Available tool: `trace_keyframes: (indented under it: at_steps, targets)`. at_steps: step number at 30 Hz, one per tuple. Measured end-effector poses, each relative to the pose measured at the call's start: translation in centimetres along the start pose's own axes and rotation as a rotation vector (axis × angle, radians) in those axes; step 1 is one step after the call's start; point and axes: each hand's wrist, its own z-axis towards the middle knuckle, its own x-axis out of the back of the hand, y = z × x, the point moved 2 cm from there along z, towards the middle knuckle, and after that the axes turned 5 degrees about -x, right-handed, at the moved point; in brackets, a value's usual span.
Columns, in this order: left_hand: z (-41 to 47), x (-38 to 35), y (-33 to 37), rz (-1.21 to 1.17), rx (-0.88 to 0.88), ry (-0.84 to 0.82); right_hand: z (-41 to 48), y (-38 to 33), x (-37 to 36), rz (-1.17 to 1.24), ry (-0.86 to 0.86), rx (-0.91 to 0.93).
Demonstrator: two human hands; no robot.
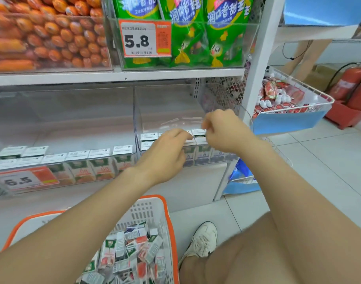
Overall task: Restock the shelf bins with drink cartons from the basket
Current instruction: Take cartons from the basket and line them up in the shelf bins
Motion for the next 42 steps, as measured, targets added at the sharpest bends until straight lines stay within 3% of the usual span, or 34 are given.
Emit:
trace_keyframes:
  at_steps: [3,6,9,13,18,25,30,35,42]
  targets:
    - [-3.9,1.8,0.0,0.027,-0.047,0.201,-3.4,-5.1,-0.9,0.082,-0.146,0.161]
    - [-9.4,2.0,-1.5,0.082,-0.04,0.189,-6.6,-9.1,-4.0,-0.008,-0.472,0.268]
    - [-15.3,0.8,-3.5,0.084,0.099,-0.007,-9.0,-12.1,-8.1,-0.152,-0.731,0.364]
    - [-21.8,-1.1,-5.4,0.023,0.25,-0.43,-11.7,-15.5,-13.9,-0.255,-0.96,0.45]
    - [-28.6,-5.9,-8.0,-0.075,0.438,-0.805,-14.5,-16.6,-21.3,-0.391,-1.016,0.492]
    - [-36.1,-13.1,-9.4,-0.294,0.646,-1.06,-17.3,-14.9,-28.2,-0.409,-1.082,0.569]
    - [-37.7,-15.9,-9.5,-0.358,0.734,-1.089,-19.5,-14.6,-32.2,-0.422,-1.115,0.675]
    - [-37.5,-16.6,-9.8,-0.351,0.642,-1.054,-22.8,-14.4,-35.9,-0.384,-1.246,0.708]
    - [-36.2,-15.8,-10.1,-0.401,0.582,-1.079,-22.1,-14.7,-35.7,-0.471,-1.153,0.83]
